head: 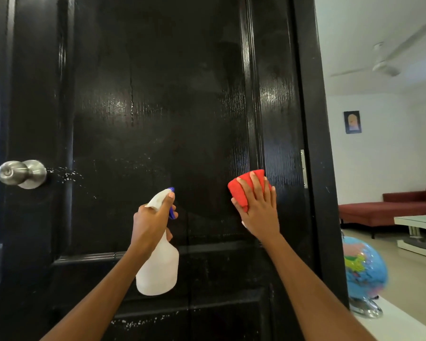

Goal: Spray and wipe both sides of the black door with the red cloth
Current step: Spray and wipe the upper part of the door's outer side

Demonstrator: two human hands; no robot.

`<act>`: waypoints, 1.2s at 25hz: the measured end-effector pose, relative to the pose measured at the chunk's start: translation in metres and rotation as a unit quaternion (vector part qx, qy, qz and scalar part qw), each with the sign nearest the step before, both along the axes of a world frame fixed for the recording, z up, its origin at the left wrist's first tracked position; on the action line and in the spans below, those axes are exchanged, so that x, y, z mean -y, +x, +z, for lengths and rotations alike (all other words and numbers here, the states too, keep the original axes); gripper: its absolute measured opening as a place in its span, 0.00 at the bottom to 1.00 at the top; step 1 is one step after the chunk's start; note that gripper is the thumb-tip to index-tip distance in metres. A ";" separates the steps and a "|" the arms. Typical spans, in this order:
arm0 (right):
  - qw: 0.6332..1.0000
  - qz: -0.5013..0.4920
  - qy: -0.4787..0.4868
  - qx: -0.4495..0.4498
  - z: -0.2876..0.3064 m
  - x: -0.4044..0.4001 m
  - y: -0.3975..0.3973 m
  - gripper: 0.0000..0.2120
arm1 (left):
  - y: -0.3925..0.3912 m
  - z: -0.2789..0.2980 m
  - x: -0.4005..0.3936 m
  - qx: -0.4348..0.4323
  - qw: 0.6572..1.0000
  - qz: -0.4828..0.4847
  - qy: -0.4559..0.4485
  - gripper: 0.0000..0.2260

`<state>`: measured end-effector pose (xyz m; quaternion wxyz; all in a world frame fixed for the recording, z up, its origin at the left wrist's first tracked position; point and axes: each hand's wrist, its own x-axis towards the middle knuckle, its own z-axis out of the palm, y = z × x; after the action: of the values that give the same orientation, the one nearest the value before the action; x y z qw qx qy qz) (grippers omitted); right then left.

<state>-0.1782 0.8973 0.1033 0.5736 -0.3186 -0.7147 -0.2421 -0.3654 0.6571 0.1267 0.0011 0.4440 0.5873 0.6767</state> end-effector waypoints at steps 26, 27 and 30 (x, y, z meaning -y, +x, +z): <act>0.996 -0.037 -0.069 0.037 -0.122 -0.005 0.049 0.37 | 0.075 -0.076 -0.034 0.021 0.997 -0.054 -0.051 0.19; 0.996 -0.033 -0.071 0.049 -0.142 -0.003 0.050 0.37 | 0.077 -0.079 -0.034 0.022 0.997 -0.054 -0.054 0.19; 0.994 -0.031 -0.095 0.047 -0.162 -0.002 0.049 0.38 | 0.078 -0.087 -0.032 0.027 0.997 -0.052 -0.056 0.19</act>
<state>-0.1287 0.8989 -0.0592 0.4986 -0.3814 -0.7508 -0.2055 -0.2871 0.6891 0.0401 0.0773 0.4544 0.6001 0.6538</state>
